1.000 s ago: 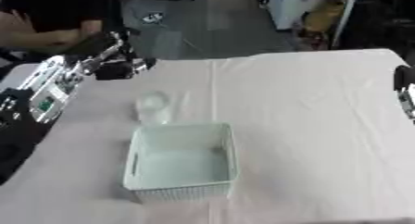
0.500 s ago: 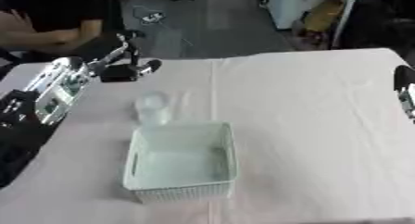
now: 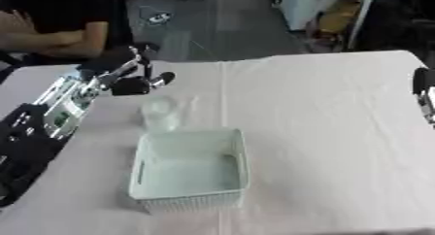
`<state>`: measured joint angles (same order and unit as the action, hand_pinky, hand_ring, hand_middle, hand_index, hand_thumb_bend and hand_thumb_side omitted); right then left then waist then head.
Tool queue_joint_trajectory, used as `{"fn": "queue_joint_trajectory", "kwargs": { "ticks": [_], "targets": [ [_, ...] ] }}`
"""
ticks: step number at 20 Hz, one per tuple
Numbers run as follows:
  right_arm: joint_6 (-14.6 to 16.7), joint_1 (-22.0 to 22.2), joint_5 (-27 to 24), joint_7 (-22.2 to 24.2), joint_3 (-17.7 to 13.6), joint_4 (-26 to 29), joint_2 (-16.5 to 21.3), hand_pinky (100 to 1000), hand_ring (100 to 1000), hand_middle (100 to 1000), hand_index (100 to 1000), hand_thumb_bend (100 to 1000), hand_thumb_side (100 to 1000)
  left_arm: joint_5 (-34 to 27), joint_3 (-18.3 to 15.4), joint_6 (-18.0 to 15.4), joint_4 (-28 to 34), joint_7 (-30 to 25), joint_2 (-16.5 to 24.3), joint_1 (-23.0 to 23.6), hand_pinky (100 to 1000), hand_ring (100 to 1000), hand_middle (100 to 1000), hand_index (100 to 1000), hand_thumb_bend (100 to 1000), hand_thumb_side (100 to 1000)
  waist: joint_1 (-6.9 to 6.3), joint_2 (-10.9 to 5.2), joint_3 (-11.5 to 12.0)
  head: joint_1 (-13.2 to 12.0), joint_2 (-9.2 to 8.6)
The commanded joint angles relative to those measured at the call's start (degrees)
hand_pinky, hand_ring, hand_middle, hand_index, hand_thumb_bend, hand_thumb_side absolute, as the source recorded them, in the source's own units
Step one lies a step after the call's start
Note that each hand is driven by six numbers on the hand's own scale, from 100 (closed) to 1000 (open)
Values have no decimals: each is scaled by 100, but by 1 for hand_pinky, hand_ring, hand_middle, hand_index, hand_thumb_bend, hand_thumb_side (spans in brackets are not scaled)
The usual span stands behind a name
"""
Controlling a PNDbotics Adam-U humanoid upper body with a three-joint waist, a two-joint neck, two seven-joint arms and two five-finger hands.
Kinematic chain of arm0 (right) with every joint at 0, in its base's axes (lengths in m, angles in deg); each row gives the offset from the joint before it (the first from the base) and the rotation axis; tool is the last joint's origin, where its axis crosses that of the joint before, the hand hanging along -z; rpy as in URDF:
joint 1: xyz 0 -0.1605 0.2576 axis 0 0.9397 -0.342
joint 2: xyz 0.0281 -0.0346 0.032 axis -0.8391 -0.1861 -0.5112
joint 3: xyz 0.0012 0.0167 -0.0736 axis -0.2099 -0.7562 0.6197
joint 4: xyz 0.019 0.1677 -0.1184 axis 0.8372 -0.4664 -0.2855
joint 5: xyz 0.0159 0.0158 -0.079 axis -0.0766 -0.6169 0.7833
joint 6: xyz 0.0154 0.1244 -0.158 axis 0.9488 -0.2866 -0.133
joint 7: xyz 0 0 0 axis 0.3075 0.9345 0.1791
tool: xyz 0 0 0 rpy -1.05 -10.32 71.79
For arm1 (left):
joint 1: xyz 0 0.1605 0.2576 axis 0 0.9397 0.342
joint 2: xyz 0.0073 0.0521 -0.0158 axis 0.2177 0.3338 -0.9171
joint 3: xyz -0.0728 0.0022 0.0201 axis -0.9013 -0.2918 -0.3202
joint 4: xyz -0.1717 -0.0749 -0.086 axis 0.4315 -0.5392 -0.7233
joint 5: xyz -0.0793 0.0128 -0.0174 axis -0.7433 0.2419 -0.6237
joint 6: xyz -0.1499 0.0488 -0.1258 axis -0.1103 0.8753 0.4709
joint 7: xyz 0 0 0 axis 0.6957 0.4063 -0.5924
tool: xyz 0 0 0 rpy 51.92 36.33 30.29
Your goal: Pick up objects on the table and place them in the box.
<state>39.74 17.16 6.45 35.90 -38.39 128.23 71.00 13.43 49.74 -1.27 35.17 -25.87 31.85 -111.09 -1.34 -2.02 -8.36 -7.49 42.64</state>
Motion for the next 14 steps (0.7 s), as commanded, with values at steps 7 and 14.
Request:
{"fn": "queue_joint_trajectory", "kwargs": {
  "ticks": [7,14],
  "targets": [
    [24,-96,-12,9,-17,89,93,891,916,906,939,100,648,-67,-8,-26,9,89,-60,50,1000,984,930,387,923,1000,23,-20,4,11,-85],
    [29,-103,-11,12,-11,89,82,892,916,906,939,100,648,-31,-7,-52,-53,130,-181,99,1000,984,931,393,908,1000,31,-8,5,1,-91]
  ]
}}
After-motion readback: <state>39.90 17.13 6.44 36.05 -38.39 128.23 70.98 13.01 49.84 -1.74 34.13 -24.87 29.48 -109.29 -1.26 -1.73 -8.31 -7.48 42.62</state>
